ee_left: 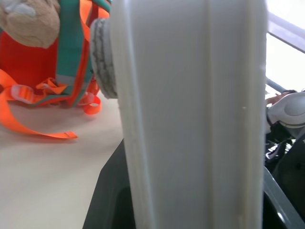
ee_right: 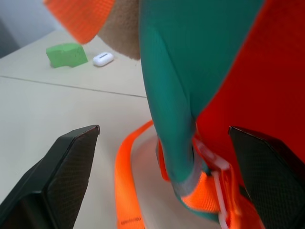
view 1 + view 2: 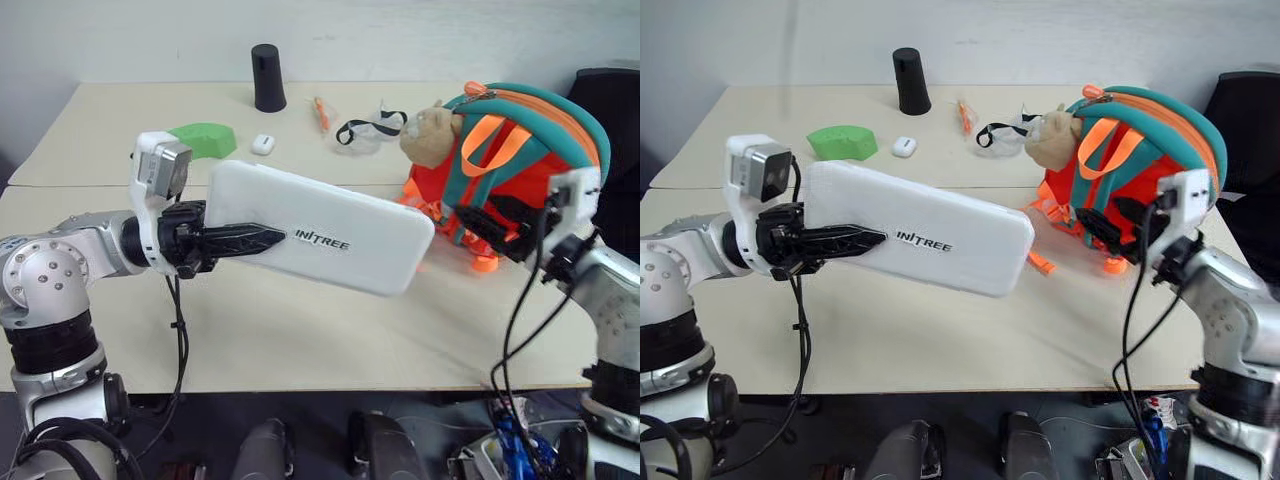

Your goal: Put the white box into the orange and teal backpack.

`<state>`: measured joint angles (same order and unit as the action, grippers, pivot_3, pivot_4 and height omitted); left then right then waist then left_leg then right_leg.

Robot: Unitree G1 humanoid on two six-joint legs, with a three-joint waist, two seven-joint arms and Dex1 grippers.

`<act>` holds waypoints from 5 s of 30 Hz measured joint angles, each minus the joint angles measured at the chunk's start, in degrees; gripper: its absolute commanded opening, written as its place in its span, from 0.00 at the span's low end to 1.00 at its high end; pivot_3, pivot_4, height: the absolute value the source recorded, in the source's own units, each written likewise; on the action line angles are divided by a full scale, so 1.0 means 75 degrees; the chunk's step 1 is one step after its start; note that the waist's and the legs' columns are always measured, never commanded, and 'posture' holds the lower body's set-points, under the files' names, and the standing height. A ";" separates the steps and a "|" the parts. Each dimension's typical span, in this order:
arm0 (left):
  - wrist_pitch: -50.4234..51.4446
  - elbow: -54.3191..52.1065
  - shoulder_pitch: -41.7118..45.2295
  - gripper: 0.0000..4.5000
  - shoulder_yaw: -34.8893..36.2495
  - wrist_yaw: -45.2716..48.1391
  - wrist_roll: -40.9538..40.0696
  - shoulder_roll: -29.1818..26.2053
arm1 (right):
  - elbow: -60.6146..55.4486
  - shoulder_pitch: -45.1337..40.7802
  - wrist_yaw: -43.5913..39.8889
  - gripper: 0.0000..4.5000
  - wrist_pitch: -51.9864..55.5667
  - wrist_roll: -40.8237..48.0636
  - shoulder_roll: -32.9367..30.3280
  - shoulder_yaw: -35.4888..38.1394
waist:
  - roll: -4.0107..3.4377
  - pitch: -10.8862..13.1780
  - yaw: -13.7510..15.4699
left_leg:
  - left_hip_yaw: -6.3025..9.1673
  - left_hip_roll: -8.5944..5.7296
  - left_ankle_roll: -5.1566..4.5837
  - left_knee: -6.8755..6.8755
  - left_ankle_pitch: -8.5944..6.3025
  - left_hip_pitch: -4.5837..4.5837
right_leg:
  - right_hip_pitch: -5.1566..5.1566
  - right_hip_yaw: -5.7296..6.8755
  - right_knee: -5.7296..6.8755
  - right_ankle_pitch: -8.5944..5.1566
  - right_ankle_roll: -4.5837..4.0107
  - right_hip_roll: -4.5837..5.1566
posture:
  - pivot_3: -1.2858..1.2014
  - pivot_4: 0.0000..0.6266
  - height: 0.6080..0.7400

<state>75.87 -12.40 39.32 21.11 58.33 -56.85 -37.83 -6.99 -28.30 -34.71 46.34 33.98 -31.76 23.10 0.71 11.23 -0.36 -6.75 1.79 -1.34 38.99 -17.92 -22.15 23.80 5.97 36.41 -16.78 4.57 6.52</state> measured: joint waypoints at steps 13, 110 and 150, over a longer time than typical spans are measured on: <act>-0.0791 0.0586 -0.0007 0.31 0.0067 -0.0503 -0.0162 -0.0399 | 0.1514 -0.1262 -0.0580 0.28 -0.1192 0.0077 0.0604 -0.0725 | -0.0003 0.0002 -0.0047 | 0.0002 0.0003 -0.0001 -0.0012 -0.0001 -0.0018 | 0.0006 0.0005 0.0005 0.0001 0.0002 -0.0003 | 0.52 0.24 1.00; -0.4627 0.1075 0.0798 1.00 -0.4306 -0.0107 0.3640 0.2154 | -0.3193 0.2247 -0.2866 0.00 0.0695 0.4585 -0.2852 -0.0931 | 0.0024 0.0024 0.0199 | 0.0005 0.0002 -0.0056 0.0009 -0.0028 -0.0021 | -0.0023 0.0011 -0.0086 0.0028 0.0046 0.0010 | 0.52 0.24 1.00; -0.1306 -0.0664 0.1345 1.00 -0.3279 -0.0711 -0.0124 0.0336 | -0.3117 0.1825 -0.1411 0.00 0.0491 0.4261 -0.1993 -0.1521 | 0.0023 0.0026 0.0224 | 0.0001 -0.0006 -0.0046 0.0011 -0.0023 -0.0017 | -0.0026 0.0003 -0.0080 0.0028 0.0047 0.0002 | 0.52 0.24 1.00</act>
<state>66.08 -17.38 49.41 -3.48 53.00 -57.78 -35.31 -30.36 -14.60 -45.29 50.03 65.94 -46.70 11.69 0.89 11.43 1.32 -6.74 1.75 -1.69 39.07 -18.10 -22.28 23.61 6.00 35.80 -16.57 4.92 6.53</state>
